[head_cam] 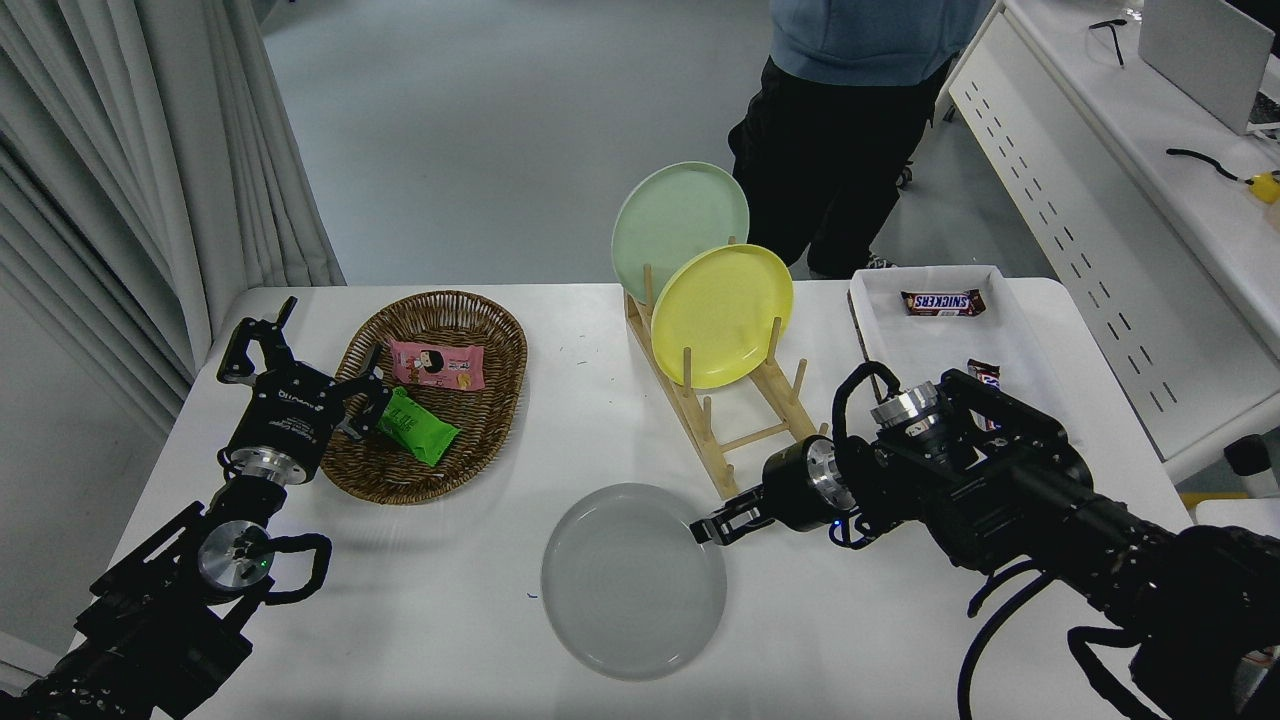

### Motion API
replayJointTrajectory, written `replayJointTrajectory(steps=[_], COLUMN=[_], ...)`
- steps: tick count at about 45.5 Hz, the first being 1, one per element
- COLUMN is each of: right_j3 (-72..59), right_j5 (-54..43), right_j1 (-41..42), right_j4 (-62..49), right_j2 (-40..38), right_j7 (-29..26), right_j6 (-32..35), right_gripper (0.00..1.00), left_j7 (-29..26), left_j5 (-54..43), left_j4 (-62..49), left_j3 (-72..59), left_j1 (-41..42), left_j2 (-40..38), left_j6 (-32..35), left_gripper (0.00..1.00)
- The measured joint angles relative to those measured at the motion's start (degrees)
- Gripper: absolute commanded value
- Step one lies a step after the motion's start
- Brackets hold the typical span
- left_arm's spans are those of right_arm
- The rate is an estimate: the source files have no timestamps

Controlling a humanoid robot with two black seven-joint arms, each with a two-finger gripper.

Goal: Place the plate on the table

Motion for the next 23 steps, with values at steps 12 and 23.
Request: replayJointTrajectory(steps=[12,23], right_j3=[0.4,0.5], right_j5=[-0.4,-0.7], right_j1=[-0.8,-1.4], right_j4=[-1.4,-2.2], right_j2=[0.4,0.8], right_j7=[0.0,0.0], right_j6=[0.0,0.0], right_gripper=[0.00,0.00], left_j7=[0.0,0.0], left_j5=[0.0,0.0], left_j4=[0.0,0.0], left_j3=[0.0,0.0], left_j1=[0.0,0.0], left_j2=[0.0,0.0], left_j6=[0.0,0.0], left_gripper=[1.00,1.00])
